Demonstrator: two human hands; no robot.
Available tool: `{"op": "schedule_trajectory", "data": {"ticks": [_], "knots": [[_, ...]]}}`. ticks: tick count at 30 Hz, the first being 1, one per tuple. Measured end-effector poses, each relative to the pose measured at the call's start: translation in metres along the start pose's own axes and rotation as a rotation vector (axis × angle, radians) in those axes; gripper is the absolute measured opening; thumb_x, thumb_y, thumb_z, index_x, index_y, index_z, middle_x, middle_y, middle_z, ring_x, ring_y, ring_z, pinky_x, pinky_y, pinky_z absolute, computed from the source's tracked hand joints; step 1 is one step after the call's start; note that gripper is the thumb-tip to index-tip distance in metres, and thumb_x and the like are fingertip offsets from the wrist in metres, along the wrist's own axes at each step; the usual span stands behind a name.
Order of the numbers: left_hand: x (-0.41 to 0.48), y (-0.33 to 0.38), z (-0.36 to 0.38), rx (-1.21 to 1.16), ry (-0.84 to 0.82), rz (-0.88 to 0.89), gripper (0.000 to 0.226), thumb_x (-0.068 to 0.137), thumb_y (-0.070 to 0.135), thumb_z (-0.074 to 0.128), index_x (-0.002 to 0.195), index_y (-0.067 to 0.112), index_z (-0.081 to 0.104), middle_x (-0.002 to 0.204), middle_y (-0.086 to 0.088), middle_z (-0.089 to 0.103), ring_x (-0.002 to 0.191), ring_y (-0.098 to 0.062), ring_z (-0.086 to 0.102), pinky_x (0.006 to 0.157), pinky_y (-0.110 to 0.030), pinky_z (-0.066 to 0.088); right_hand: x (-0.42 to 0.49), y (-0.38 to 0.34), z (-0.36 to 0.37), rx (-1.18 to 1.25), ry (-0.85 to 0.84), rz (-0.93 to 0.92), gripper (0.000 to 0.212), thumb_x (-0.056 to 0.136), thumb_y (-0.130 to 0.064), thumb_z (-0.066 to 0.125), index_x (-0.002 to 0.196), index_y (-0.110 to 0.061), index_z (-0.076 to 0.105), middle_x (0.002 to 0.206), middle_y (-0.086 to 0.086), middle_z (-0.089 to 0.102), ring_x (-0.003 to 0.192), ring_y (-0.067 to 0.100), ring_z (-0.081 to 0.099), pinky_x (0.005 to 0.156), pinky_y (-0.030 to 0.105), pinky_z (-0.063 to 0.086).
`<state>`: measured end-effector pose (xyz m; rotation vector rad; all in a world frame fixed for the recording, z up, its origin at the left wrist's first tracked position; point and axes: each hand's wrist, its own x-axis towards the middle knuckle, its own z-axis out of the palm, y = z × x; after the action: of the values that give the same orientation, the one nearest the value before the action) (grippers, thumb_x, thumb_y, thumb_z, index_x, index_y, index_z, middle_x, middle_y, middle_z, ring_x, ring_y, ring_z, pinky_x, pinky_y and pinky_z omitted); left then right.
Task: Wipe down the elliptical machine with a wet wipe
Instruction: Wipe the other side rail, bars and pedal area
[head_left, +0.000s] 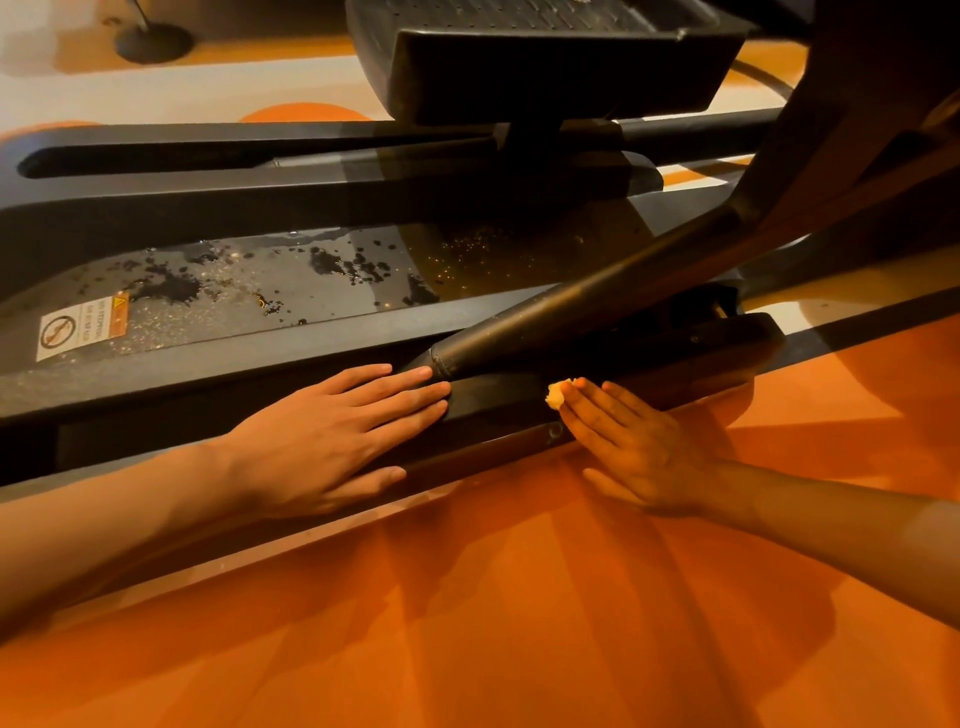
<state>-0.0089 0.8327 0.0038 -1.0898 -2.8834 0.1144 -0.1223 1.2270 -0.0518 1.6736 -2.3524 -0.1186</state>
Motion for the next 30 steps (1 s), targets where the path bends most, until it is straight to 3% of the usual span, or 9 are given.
{"op": "schedule_trajectory", "data": {"ticks": [3,8,11,16,22,30], "knots": [[0.000,0.001,-0.001,0.006,0.001,0.000,0.065,0.111,0.055,0.021,0.165,0.019,0.017,0.171,-0.004,0.021,0.161,-0.016,-0.001,0.129,-0.039,0.000,-0.007,0.022,0.000,-0.053,-0.007,-0.073,0.072,0.101,-0.036,0.043,0.161,-0.005,0.018,0.170,0.016,0.010,0.158,0.030,0.009,0.129,0.044,0.008],[0.000,0.001,-0.001,-0.001,0.000,-0.003,0.064,0.111,0.054,0.021,0.165,0.020,0.017,0.171,-0.003,0.020,0.160,-0.015,-0.002,0.129,-0.038,0.000,-0.028,0.045,-0.004,-0.086,-0.061,0.024,0.079,0.101,-0.037,0.041,0.163,-0.004,0.005,0.171,0.018,0.006,0.158,0.036,0.009,0.129,0.047,0.008],[0.000,0.001,-0.002,-0.005,-0.013,-0.001,0.064,0.111,0.055,0.020,0.165,0.019,0.017,0.171,-0.003,0.020,0.161,-0.015,-0.001,0.129,-0.039,0.001,-0.004,0.007,-0.008,0.058,-0.026,0.094,0.084,0.099,-0.042,0.045,0.162,-0.002,0.008,0.171,0.018,0.005,0.158,0.037,0.007,0.128,0.049,0.009],[0.000,0.002,-0.005,0.015,-0.039,-0.005,0.066,0.111,0.055,0.021,0.165,0.017,0.021,0.171,-0.006,0.023,0.161,-0.020,0.007,0.127,-0.044,0.008,0.068,-0.059,-0.025,0.176,0.005,-0.002,0.081,0.101,-0.044,0.049,0.160,0.001,0.018,0.169,0.019,0.009,0.158,0.034,0.005,0.128,0.048,0.011],[-0.001,0.008,-0.009,0.060,-0.055,-0.016,0.070,0.109,0.059,0.022,0.164,0.016,0.022,0.170,-0.006,0.023,0.160,-0.021,0.012,0.128,-0.045,0.006,0.063,-0.037,-0.030,0.238,0.012,-0.034,0.081,0.096,-0.035,0.058,0.159,0.002,0.023,0.169,0.018,0.016,0.158,0.031,0.011,0.128,0.046,0.018],[-0.001,0.006,-0.007,0.025,-0.074,-0.019,0.070,0.110,0.059,0.021,0.166,0.018,0.012,0.172,-0.003,0.015,0.161,-0.018,0.002,0.129,-0.041,-0.002,0.032,-0.015,-0.027,0.262,0.050,0.215,0.081,0.093,-0.038,0.053,0.157,0.006,0.027,0.165,0.020,0.027,0.155,0.035,0.023,0.116,0.058,0.035]]}}
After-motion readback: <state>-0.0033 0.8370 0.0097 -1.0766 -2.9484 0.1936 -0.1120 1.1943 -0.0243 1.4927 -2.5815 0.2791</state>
